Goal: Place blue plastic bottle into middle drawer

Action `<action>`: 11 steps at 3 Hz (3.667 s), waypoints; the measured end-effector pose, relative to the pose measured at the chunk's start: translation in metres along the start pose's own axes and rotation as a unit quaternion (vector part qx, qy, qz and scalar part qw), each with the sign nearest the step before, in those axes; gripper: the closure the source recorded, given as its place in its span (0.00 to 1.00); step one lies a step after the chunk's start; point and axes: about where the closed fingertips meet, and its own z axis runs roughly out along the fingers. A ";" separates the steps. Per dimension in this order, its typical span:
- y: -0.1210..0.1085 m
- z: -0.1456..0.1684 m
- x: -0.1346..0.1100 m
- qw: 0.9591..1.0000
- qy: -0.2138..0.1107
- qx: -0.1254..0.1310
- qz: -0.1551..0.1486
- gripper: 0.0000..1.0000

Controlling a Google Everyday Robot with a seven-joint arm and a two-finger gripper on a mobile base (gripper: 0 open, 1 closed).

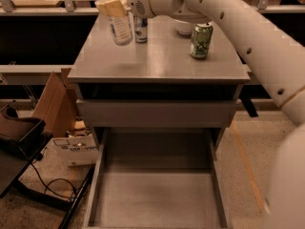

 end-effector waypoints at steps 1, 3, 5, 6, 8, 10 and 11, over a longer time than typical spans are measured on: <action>0.041 -0.047 -0.019 0.999 -0.008 0.016 -0.028 1.00; 0.128 -0.102 0.062 1.000 0.004 -0.008 -0.019 1.00; 0.124 -0.154 0.192 0.999 0.016 0.012 0.024 1.00; 0.124 -0.154 0.192 0.999 0.016 0.012 0.025 1.00; 0.163 -0.145 0.253 0.997 0.011 0.018 0.076 1.00; 0.241 -0.119 0.379 0.994 -0.007 0.001 0.112 1.00; 0.253 -0.095 0.420 0.992 -0.006 -0.012 0.128 1.00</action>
Offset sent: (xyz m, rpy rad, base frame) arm -0.1782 -0.1093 -0.0937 -0.0425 -0.0252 -0.0585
